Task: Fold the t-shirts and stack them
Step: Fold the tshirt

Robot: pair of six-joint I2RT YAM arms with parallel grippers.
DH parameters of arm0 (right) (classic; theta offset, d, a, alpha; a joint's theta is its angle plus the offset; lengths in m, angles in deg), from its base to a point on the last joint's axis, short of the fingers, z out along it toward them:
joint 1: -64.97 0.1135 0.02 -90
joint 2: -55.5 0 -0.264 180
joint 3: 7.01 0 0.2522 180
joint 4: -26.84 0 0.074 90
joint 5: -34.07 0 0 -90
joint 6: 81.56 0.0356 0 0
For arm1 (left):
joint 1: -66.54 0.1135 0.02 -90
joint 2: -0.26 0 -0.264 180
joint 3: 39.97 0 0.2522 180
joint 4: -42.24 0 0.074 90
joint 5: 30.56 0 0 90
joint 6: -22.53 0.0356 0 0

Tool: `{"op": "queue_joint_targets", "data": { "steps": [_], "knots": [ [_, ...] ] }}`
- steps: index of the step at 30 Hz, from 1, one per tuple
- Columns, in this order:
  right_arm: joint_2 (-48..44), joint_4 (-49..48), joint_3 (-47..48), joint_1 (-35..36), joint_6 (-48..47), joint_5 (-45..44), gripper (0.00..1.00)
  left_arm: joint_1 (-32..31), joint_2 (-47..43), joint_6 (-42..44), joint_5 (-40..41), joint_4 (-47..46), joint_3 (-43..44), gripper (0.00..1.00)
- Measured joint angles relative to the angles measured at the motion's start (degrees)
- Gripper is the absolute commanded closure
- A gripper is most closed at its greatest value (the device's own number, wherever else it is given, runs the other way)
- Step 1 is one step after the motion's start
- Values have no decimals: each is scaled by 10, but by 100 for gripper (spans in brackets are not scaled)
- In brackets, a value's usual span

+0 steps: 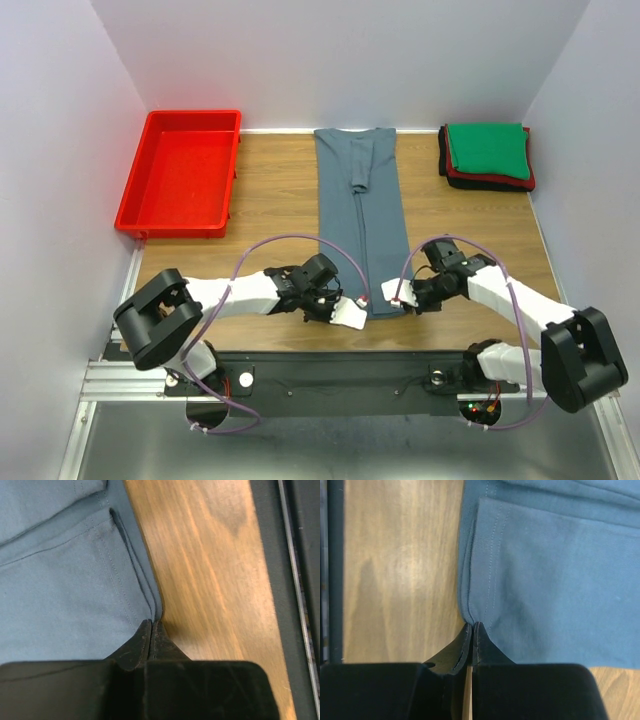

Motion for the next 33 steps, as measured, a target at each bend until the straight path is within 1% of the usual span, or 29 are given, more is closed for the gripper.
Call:
{"op": "queue_joint_targets", "data": {
  "steps": [7, 12, 16, 20, 23, 27, 33],
  "knots": [
    [-52, 51, 17, 6, 12, 7, 99, 1, -35, -11, -19, 25, 2, 100],
    [-67, 76, 40, 6, 36, 10, 99, 7, -67, -21, -30, 47, 9, 100],
    [-56, 82, 80, 6, 50, 4, 100, 48, -73, -26, -52, 68, 42, 100],
    [-10, 75, 134, -3, 56, 2, 99, 108, -68, -15, -66, 85, 86, 100],
    [30, 64, 171, -11, 53, 2, 99, 137, -49, 1, -74, 93, 123, 100],
    [101, 50, 224, -37, 38, 6, 99, 177, 8, 30, -80, 98, 176, 100],
    [210, 42, 317, -76, 4, 17, 99, 216, 94, 67, -83, 111, 254, 100]
  ]
}}
